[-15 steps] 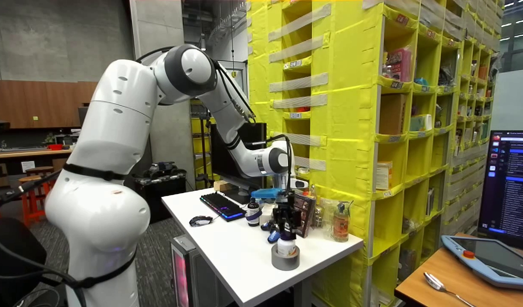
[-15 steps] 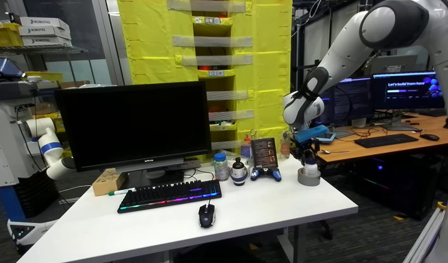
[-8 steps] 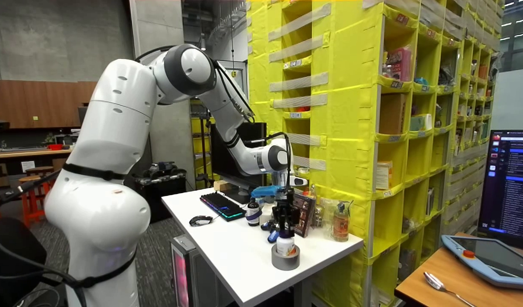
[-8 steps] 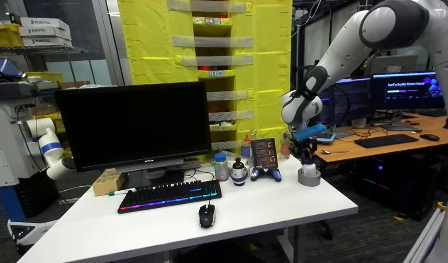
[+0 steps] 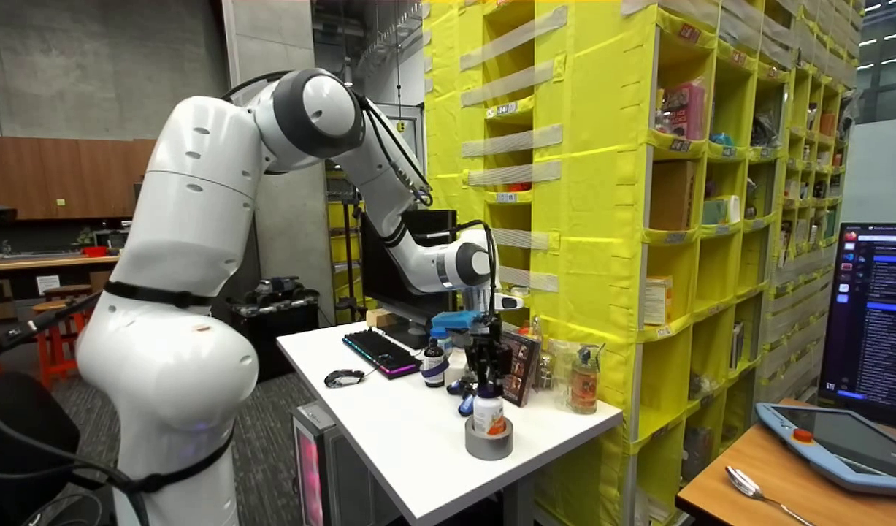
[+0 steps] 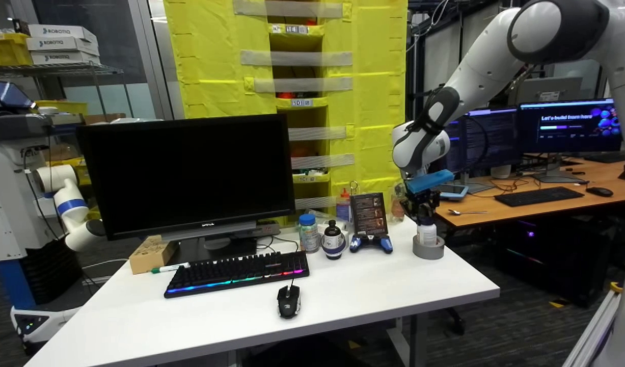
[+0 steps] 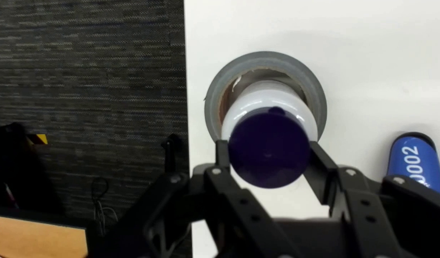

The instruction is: Remove the white bottle from the grey masking tape, put it on the table and hen put it back in the center of the grey masking tape

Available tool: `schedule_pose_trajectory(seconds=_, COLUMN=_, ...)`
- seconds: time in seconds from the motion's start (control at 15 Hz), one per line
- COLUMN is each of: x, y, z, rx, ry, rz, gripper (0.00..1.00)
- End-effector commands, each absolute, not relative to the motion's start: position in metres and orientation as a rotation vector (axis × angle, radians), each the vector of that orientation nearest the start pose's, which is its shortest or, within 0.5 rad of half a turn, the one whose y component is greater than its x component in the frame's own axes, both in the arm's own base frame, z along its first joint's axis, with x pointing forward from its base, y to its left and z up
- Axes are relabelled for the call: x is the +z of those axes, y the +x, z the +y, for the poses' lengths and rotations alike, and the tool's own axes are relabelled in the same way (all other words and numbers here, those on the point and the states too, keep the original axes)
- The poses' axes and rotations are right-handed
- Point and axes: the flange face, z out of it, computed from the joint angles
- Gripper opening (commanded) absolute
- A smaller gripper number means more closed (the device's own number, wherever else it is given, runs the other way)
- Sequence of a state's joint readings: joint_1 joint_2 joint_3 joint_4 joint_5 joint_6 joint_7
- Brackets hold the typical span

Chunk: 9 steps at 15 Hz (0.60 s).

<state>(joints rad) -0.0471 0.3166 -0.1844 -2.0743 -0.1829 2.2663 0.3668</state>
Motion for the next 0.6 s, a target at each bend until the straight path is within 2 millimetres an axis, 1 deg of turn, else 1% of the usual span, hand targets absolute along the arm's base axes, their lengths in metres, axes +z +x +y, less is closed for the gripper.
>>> schedule_pose_trajectory(seconds=0.0, x=0.307, y=0.542, z=-0.131, rx=0.074, ry=-3.244, rz=0.772, gripper=0.28)
schedule_pose_trajectory(seconds=0.27, x=0.339, y=0.532, z=-0.127, rx=-0.022, ry=-3.235, rz=0.743, gripper=0.28)
schedule_pose_trajectory(seconds=0.53, x=0.368, y=0.523, z=-0.117, rx=-0.108, ry=-3.239, rz=0.677, gripper=0.28)
